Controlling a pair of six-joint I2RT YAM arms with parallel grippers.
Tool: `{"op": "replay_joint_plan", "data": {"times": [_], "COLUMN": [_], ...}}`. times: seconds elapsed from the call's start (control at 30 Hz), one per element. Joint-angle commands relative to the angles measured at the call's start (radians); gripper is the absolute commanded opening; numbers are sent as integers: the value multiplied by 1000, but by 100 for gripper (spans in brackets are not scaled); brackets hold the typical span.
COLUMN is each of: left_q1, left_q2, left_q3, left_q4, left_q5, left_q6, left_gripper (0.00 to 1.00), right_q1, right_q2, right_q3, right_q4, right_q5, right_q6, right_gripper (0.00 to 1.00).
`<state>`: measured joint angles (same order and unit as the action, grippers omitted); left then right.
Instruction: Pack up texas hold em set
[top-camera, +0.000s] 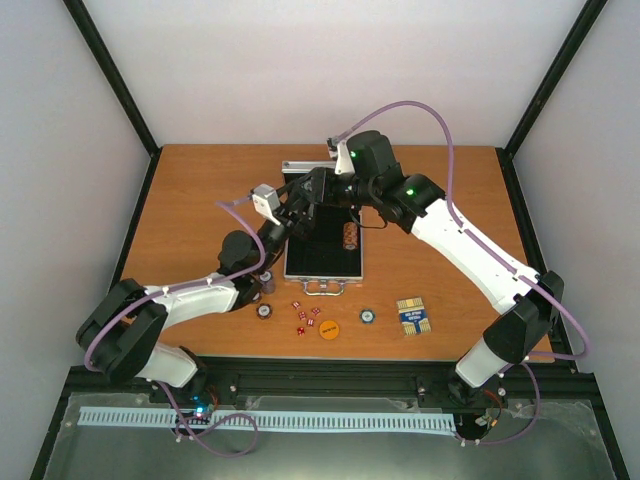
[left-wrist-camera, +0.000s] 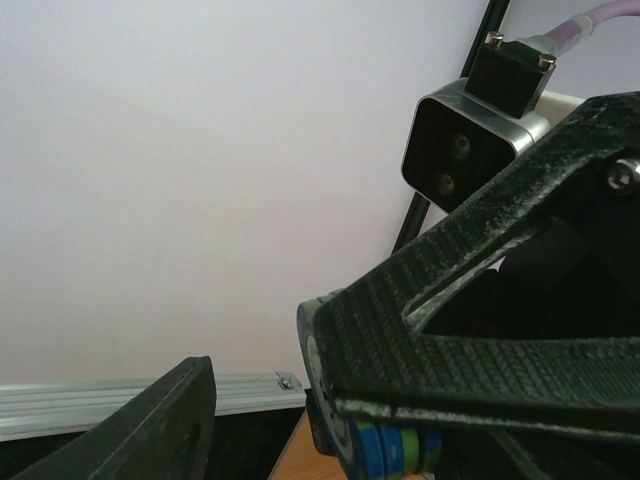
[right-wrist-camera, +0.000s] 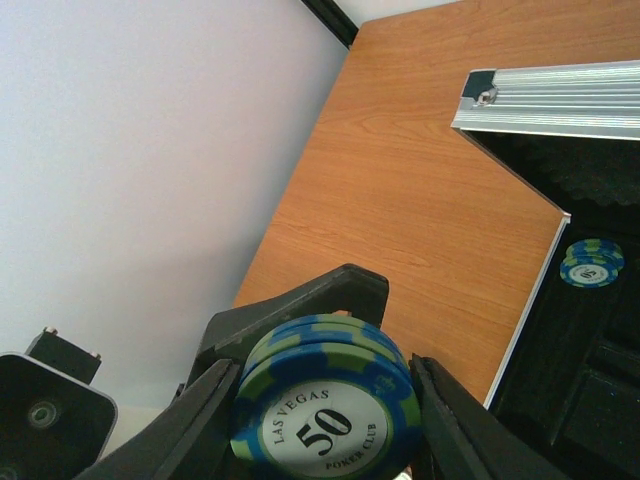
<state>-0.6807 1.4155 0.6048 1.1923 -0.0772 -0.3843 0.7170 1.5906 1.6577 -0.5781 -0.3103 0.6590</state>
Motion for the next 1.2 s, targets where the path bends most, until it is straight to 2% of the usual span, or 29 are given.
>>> {"op": "replay_joint_plan", "data": {"times": [0.0,0.13,0.2,0.23,0.27,0.3,0.33,0.6,0.7,0.8,1.0,1.1,1.17], "left_q1": [9,14,18,20,24,25,26,68,86,91,100,103,106], "left_q2": [-18,-7,-4,-6,-8,-10,-11,-34,-56,-89,-167,-200,-219], "left_q3": [81,98,107,114,124,130,130,130,128,120,107,102,99], "left_q4": [57,54,47,32,12,-4,-10,-41,-92,-145,-271,-352,-401], "left_q5": [-42,-41,-22,-4,15,18,14,175,248,306,395,436,464], "left_q6": [29,40,57,67,78,83,86,157,168,207,266,295,312], "left_gripper": [57,53,46,40,21,7,2,1,1,1,1,1,1], "right_q1": [9,9,9,9,9,9,9,9,8,9,9,8,6], "right_q2": [-26,-36,-40,-41,-42,-45,-46,-60,-66,-73,-75,-75,-77], "right_q3": [-32,-49,-59,-64,-67,-70,-74,-105,-109,-109,-105,-105,-104], "right_q4": [-36,-36,-36,-37,-37,-38,-38,-32,-30,-26,-21,-13,-5], "right_q5": [-21,-20,-20,-20,-19,-22,-22,-27,-33,-27,-17,-7,8], "right_q6": [-19,-19,-17,-18,-19,-20,-19,-19,-25,-30,-37,-42,-45], "right_gripper": [10,10,10,10,10,10,10,16,27,45,90,99,100]}}
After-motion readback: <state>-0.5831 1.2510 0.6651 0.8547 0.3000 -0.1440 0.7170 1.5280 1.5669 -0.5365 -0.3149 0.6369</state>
